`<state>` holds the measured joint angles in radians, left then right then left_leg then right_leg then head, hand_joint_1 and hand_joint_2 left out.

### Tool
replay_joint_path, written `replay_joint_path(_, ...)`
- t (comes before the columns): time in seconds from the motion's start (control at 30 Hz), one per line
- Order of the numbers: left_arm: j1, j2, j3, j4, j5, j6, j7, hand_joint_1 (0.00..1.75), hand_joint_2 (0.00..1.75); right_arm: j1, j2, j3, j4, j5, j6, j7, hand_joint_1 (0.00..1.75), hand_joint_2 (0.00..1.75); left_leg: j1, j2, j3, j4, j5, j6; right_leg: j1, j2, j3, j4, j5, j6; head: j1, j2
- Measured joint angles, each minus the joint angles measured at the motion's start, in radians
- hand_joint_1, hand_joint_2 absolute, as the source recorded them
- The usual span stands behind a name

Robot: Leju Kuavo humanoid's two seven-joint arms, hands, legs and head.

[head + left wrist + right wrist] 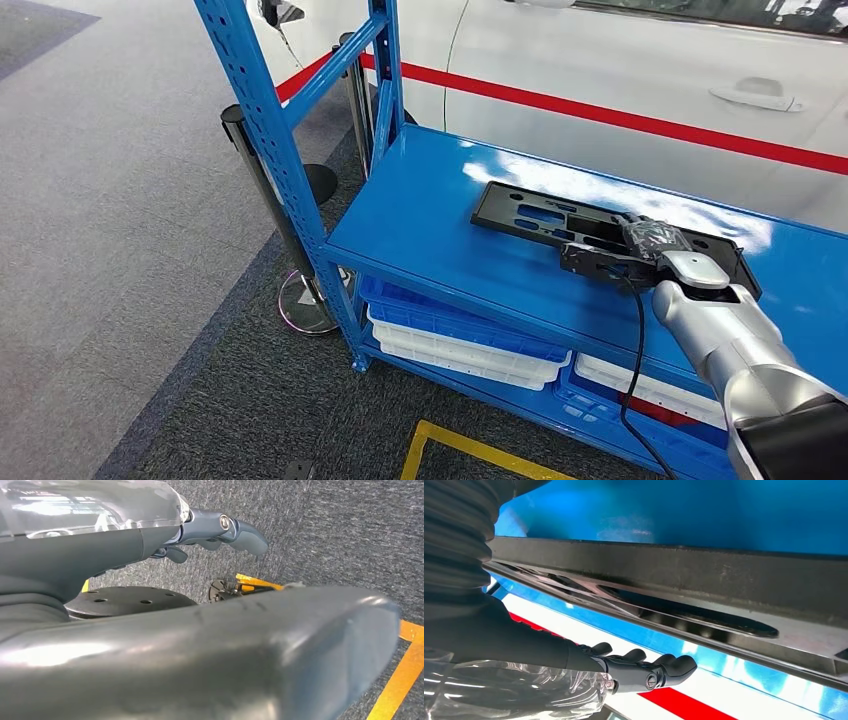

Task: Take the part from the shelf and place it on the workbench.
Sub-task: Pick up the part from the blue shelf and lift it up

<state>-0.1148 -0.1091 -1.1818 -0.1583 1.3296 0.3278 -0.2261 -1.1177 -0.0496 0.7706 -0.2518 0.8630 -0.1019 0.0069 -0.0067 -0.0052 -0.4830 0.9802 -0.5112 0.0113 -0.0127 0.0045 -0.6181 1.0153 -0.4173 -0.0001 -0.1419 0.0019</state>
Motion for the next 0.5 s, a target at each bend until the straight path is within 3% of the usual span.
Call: replay_joint_path(0.5, 0.0, 0.0, -0.001, 0.0, -0.001, 0.006, 0.006, 0.0, 0.0, 0.003, -0.001, 0.0, 0.0, 0.005, -0.01, -0.012, 0.0, 1.75, -0.001, 0.0, 0.0, 0.0, 0.0, 0.0, 0.0, 0.0, 0.0, -0.001, 0.0, 0.0, 0.0, 0.0)
